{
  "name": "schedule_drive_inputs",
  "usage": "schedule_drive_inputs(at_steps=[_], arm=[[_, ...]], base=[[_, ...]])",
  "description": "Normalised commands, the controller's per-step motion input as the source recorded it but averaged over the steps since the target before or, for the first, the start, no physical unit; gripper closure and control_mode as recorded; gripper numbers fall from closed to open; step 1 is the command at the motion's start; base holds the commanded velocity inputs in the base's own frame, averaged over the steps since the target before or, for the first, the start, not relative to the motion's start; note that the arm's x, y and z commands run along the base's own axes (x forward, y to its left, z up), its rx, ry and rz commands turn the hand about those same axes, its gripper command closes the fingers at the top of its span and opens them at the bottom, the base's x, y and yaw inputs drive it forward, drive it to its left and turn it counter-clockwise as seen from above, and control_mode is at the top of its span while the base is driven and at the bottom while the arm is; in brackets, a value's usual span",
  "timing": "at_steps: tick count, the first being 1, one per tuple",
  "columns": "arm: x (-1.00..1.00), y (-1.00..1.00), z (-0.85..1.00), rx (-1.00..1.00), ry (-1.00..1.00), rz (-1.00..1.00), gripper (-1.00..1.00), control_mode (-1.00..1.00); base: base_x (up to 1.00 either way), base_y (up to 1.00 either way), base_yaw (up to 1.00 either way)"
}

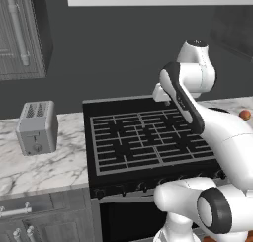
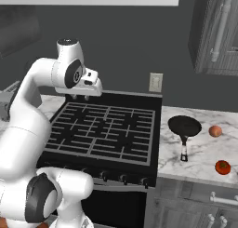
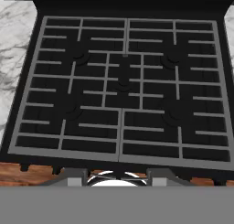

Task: Place the pan on the front right burner on the stove. Then place the tomato and the onion in the pan and turn on the front right burner.

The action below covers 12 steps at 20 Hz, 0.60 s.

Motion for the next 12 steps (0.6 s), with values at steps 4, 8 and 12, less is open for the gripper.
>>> schedule_drive_inputs(at_steps=[4, 8, 12], arm=[[0.00, -0.21, 0.00, 0.00, -0.01, 0.00, -1.00, -1.00], [0.00, -0.44, 0.00, 0.00, -0.01, 0.00, -1.00, -1.00], [0.00, -0.48, 0.00, 0.00, 0.00, 0.00, -1.00, -1.00]], base=[[0.00, 0.00, 0.00], [0.00, 0.00, 0.00], [0.00, 0.00, 0.00]])
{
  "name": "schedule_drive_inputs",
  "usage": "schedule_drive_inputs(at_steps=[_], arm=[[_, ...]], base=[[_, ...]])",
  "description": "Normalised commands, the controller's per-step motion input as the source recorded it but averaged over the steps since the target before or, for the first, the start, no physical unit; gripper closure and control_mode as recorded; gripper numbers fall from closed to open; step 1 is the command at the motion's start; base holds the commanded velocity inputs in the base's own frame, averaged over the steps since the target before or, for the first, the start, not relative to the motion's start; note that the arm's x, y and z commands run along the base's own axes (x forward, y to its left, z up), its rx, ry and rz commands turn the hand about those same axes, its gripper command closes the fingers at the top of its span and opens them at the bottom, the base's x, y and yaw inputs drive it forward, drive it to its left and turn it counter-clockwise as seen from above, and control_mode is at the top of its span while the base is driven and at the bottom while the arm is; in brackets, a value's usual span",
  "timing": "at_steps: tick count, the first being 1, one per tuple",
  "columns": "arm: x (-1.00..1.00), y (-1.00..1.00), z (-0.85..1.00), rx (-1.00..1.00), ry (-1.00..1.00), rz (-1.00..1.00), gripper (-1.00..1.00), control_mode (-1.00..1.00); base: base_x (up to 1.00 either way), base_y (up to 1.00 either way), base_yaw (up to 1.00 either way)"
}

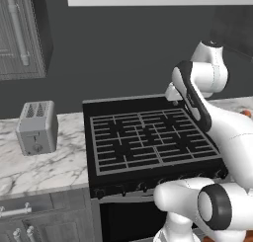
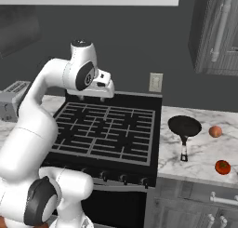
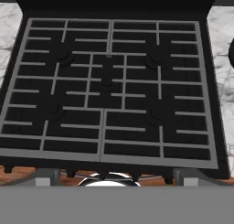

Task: Place the pan on the front right burner on the stove. Then place the tomato and the onion in the pan and turn on the front right burner.

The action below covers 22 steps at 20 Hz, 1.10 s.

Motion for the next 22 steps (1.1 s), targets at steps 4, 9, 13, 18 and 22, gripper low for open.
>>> schedule_drive_inputs(at_steps=[4, 9, 13, 18, 22], arm=[[0.00, -0.54, 0.00, 0.00, 0.00, 0.00, -1.00, -1.00], [0.00, -0.58, -0.09, 0.00, 0.00, -0.01, -1.00, -1.00], [0.00, -0.55, -0.16, 0.00, 0.00, 0.00, -1.00, -1.00], [0.00, -0.51, -0.23, 0.00, 0.00, 0.00, -1.00, -1.00], [0.00, -0.53, -0.25, 0.00, 0.00, -0.01, -1.00, -1.00]], base=[[0.00, 0.00, 0.00], [0.00, 0.00, 0.00], [0.00, 0.00, 0.00], [0.00, 0.00, 0.00], [0.00, 0.00, 0.00]])
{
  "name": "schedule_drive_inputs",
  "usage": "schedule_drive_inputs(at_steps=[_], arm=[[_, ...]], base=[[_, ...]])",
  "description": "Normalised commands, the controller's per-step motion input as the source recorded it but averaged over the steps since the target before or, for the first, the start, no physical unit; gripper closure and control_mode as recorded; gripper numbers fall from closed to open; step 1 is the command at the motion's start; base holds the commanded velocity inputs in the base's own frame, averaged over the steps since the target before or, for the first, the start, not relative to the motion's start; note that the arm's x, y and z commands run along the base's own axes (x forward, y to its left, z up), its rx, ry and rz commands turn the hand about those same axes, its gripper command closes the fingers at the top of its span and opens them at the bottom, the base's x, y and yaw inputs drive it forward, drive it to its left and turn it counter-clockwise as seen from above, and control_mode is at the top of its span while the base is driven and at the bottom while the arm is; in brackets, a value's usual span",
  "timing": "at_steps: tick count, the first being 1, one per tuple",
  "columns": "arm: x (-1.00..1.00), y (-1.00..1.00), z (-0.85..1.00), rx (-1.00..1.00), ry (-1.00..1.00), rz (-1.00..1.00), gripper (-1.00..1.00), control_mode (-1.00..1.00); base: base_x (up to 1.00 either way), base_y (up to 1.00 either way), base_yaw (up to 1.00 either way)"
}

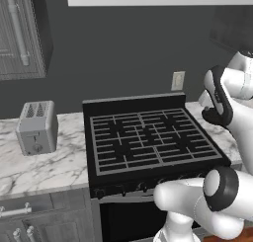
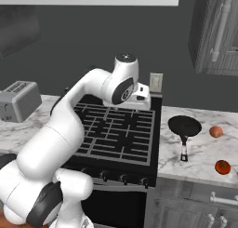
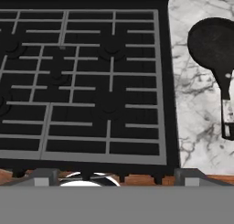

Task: Place the pan on the front right burner on the stove. Then place the tomato and the onion in the pan and turn on the front right burner.

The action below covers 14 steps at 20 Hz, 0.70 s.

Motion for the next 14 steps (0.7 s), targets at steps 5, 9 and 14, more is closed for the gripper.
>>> schedule_drive_inputs(at_steps=[5, 9, 14], arm=[[0.00, -0.54, -0.21, 0.00, 0.00, -0.01, -1.00, -1.00], [0.00, -0.52, -0.18, 0.00, 0.00, -0.02, -1.00, -1.00], [0.03, -0.47, -0.17, 0.00, 0.03, -0.04, -1.00, -1.00]], base=[[0.00, 0.00, 0.00], [0.00, 0.00, 0.00], [0.00, 0.00, 0.00]])
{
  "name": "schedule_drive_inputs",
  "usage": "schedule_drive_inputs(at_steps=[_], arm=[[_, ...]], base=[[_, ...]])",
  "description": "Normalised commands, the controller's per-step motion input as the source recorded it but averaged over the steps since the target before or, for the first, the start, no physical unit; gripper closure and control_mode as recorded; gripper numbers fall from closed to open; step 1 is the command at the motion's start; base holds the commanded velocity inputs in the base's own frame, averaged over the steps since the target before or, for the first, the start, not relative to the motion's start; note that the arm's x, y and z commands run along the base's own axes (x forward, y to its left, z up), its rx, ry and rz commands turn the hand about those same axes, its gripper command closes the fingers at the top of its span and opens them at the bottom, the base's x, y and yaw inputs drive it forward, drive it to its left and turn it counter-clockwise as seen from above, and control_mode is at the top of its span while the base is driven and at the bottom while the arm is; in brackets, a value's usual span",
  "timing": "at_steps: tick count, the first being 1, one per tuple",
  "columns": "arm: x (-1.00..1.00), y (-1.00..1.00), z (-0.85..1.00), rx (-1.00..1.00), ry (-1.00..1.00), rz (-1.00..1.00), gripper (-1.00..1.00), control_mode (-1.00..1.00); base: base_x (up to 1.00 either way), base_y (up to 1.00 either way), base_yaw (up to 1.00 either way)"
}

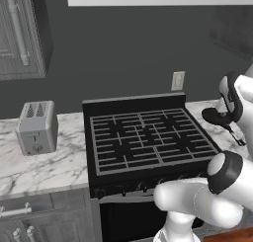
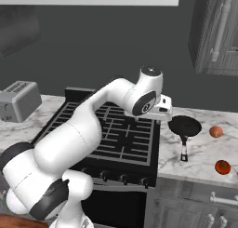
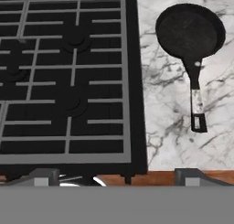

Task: Place the pan on the front right burner on the stove. Then place the tomato and the onion in the pan and turn on the front right burner.

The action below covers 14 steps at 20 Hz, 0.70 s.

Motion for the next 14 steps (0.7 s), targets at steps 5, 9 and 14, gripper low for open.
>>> schedule_drive_inputs(at_steps=[5, 9, 14], arm=[[0.08, -0.41, -0.16, 0.00, 0.05, -0.05, -1.00, -1.00], [0.09, -0.34, -0.19, 0.00, 0.04, -0.04, -1.00, -1.00], [0.09, -0.26, -0.20, 0.00, 0.01, -0.02, -1.00, -1.00]], base=[[0.00, 0.00, 0.00], [0.00, 0.00, 0.00], [0.00, 0.00, 0.00]])
